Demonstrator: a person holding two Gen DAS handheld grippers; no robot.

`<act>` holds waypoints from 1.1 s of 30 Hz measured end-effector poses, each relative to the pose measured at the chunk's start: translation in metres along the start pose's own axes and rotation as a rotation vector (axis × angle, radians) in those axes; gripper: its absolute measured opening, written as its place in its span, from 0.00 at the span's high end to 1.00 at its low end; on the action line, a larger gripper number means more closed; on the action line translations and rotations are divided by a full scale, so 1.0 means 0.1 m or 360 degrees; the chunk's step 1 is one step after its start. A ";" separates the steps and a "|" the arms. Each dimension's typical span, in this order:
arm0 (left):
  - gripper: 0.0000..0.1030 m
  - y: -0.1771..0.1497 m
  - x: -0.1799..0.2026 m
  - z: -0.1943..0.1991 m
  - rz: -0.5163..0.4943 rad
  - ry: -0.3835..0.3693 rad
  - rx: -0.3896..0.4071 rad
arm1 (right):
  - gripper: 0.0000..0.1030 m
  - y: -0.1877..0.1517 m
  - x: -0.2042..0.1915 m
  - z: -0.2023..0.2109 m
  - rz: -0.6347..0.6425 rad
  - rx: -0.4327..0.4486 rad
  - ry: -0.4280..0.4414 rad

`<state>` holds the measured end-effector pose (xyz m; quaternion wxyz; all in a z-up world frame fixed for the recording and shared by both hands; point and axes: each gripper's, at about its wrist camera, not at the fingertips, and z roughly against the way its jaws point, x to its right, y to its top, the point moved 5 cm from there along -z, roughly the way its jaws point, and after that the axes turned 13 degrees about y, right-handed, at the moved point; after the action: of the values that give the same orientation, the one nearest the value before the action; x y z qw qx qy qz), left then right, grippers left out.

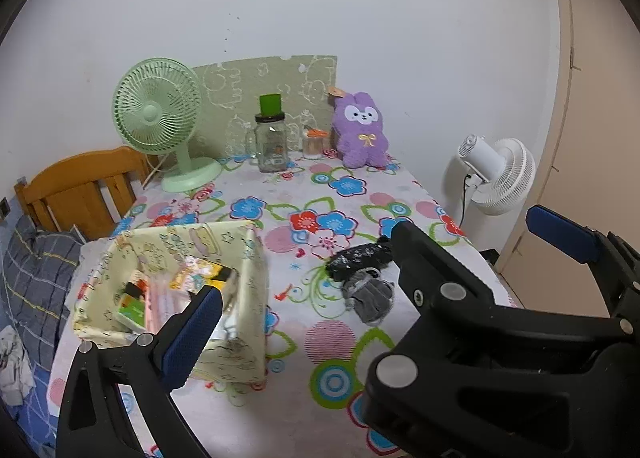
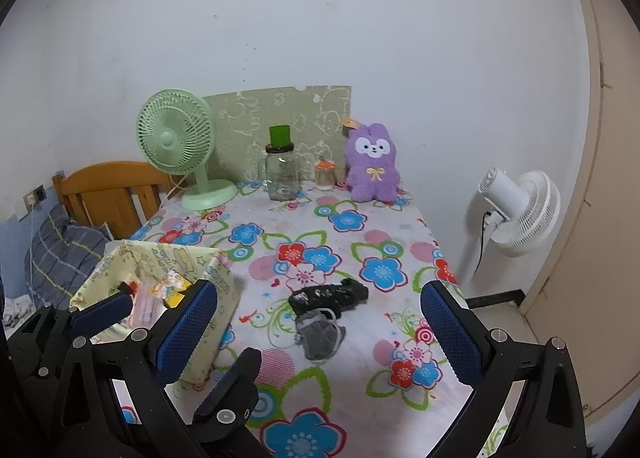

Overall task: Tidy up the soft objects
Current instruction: 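Withdraw both open tools from the box toward the grey and black bags, then grasp the grey drawstring bag with the left tool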

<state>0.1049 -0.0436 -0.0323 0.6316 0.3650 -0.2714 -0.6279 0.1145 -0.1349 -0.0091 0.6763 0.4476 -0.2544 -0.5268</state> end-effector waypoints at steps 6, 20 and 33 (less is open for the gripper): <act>0.00 -0.05 0.16 -0.09 -0.0011 -0.0016 -0.0023 | 0.00 -0.08 0.17 -0.04 -0.0020 -0.0014 -0.0027; 0.03 -0.14 0.52 -0.41 -0.0077 0.0006 -0.0075 | 0.00 -0.22 0.53 -0.27 0.0027 -0.0038 -0.0053; 0.07 -0.19 0.75 -0.80 -0.0091 -0.0074 -0.0219 | 0.00 -0.30 0.84 -0.56 -0.0018 -0.0068 -0.0021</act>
<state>0.1628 -0.1073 -0.1027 0.6304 0.3137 -0.2316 -0.6712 0.1723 -0.1963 -0.0729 0.6809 0.4311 -0.2450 -0.5390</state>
